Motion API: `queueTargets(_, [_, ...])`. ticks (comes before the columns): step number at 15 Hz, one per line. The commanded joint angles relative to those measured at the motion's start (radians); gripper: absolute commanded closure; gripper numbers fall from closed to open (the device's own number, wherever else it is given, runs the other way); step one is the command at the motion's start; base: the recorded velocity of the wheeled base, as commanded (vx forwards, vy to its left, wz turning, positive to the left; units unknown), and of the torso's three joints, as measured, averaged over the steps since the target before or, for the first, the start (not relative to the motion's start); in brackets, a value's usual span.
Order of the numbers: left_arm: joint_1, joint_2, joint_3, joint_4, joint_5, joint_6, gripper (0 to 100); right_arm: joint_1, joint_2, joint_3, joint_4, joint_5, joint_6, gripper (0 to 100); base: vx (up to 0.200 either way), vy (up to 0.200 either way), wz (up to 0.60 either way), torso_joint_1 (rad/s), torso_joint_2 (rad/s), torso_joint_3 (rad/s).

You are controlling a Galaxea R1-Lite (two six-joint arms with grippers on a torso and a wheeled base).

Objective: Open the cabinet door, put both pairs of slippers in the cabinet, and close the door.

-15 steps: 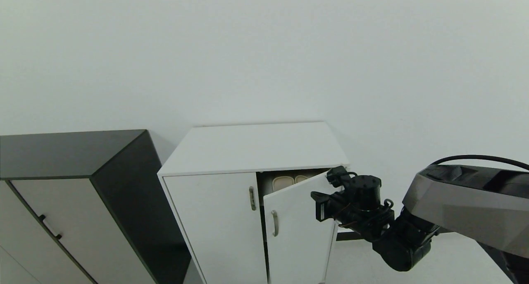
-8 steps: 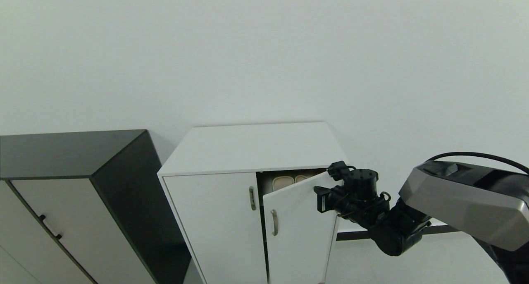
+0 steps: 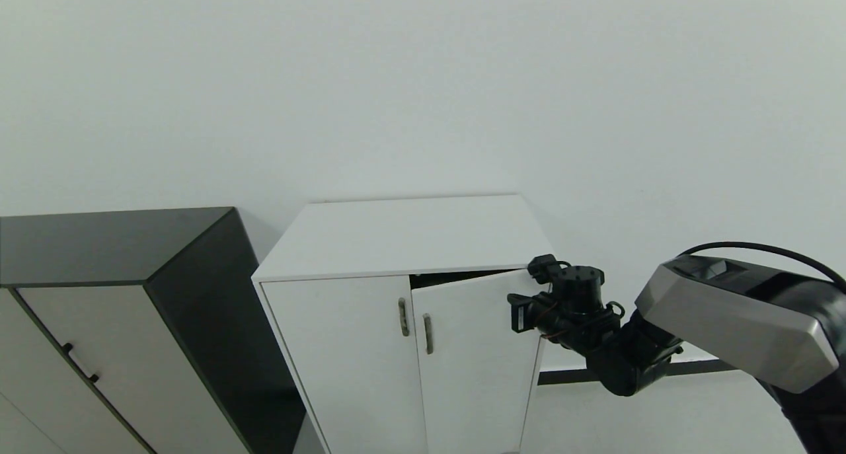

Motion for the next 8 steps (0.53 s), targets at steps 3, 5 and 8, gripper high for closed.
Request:
queueTargets(3, [0.0, 0.0, 0.0, 0.0, -0.001, 0.0, 100, -0.008, 0.021, -0.03, 0.009, 0.0, 0.0, 100, 0.0, 0.0, 0.0, 0.0, 0.0, 0.0])
queueTargets(5, [0.0, 0.0, 0.0, 0.0, -0.001, 0.0, 100, -0.013, 0.025, -0.046, 0.025, 0.0, 0.0, 100, 0.0, 0.0, 0.0, 0.0, 0.0, 0.0])
queueTargets(8, [0.0, 0.0, 0.0, 0.0, 0.001, 0.0, 100, -0.016, 0.027, -0.06, 0.032, 0.0, 0.0, 100, 0.0, 0.0, 0.0, 0.0, 0.0, 0.0])
